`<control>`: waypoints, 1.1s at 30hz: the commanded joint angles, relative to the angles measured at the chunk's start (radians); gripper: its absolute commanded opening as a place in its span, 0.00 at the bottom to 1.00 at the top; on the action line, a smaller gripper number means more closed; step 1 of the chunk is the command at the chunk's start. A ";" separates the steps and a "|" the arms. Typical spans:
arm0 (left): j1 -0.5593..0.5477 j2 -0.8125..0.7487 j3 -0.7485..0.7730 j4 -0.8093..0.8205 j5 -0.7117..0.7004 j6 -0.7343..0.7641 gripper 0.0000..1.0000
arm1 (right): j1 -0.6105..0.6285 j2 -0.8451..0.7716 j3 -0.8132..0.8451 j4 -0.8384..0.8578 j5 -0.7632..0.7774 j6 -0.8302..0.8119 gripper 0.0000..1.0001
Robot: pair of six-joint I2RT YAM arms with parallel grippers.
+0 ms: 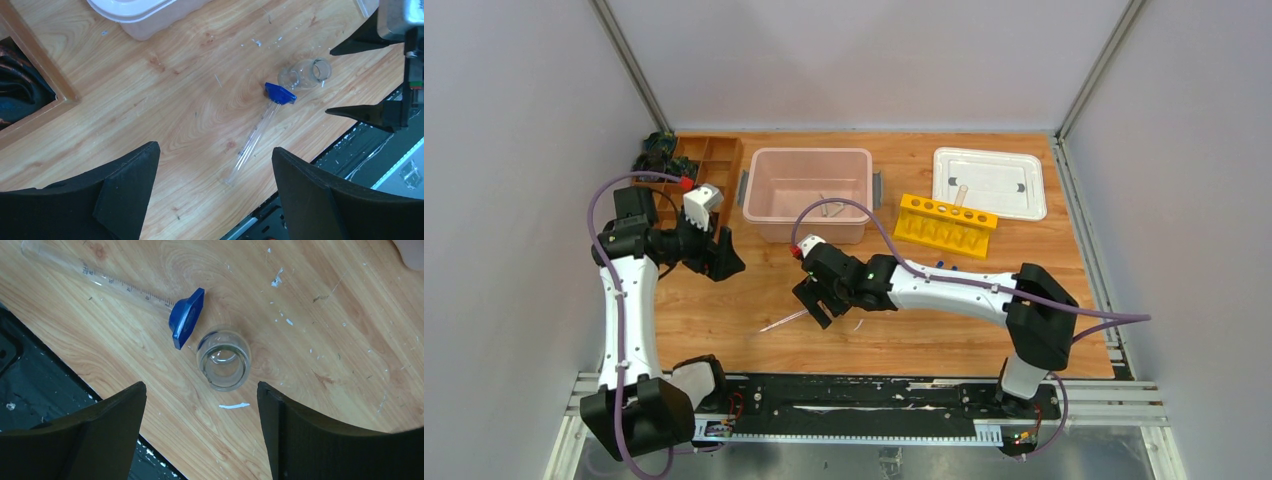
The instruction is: Organize the chemistry lab equipment
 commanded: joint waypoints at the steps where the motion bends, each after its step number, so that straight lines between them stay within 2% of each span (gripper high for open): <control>1: -0.005 -0.036 -0.017 -0.002 -0.006 0.026 0.88 | 0.010 0.025 0.003 0.025 0.035 0.017 0.83; 11: -0.006 -0.035 -0.030 -0.002 -0.026 0.045 0.90 | -0.017 0.085 -0.003 0.070 0.075 -0.002 0.73; 15: -0.005 -0.043 -0.036 -0.002 -0.035 0.059 0.92 | -0.025 0.085 0.010 0.069 0.061 -0.012 0.65; 20: -0.006 -0.042 -0.035 -0.002 -0.035 0.060 0.92 | -0.025 0.085 0.022 0.055 0.051 -0.021 0.46; 22: -0.007 -0.042 -0.036 -0.002 -0.034 0.062 0.92 | -0.025 0.079 0.026 0.043 0.050 -0.021 0.35; 27: -0.009 -0.041 -0.045 -0.002 -0.032 0.075 0.92 | -0.026 0.028 0.063 -0.024 0.077 -0.022 0.01; 33: -0.031 -0.050 -0.074 -0.002 -0.038 0.099 0.92 | -0.058 -0.053 0.257 -0.145 0.119 -0.073 0.00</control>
